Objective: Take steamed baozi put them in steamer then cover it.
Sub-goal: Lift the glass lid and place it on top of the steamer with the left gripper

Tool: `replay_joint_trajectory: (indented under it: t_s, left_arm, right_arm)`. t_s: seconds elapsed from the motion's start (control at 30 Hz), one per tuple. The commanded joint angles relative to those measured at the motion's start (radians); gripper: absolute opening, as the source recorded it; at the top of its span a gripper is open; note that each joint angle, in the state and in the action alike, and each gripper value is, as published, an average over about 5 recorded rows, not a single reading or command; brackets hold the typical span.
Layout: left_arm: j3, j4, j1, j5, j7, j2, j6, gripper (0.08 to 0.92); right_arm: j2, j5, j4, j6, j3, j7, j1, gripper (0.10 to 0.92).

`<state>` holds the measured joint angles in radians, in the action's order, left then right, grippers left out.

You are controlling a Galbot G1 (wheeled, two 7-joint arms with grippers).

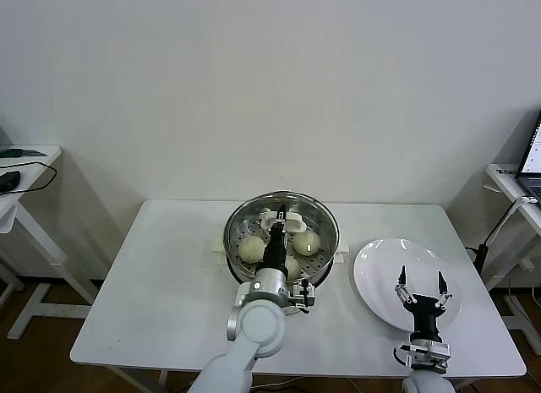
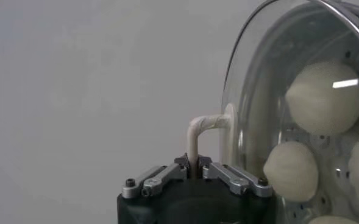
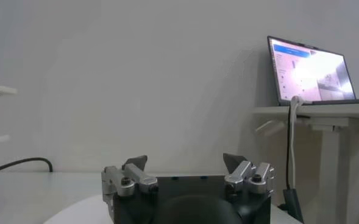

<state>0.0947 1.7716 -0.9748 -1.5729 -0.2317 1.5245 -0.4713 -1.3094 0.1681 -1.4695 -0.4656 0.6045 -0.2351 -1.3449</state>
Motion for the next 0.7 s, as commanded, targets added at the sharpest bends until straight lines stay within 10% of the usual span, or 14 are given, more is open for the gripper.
replay_joint_trajectory:
  t_s: [0.03, 0.7]
  left_arm:
    - [0.004, -0.018, -0.001, -0.019, -0.004, 0.006, -0.001, 0.191]
    - [-0.004, -0.037, 0.001, -0.032, -0.009, 0.011, 0.009, 0.191]
  right_arm:
    - [0.0, -0.002, 0.004, -0.001, 0.0, 0.0, 0.0, 0.823]
    - [-0.002, -0.007, 0.007, -0.005, -0.006, 0.003, 0.005, 0.823]
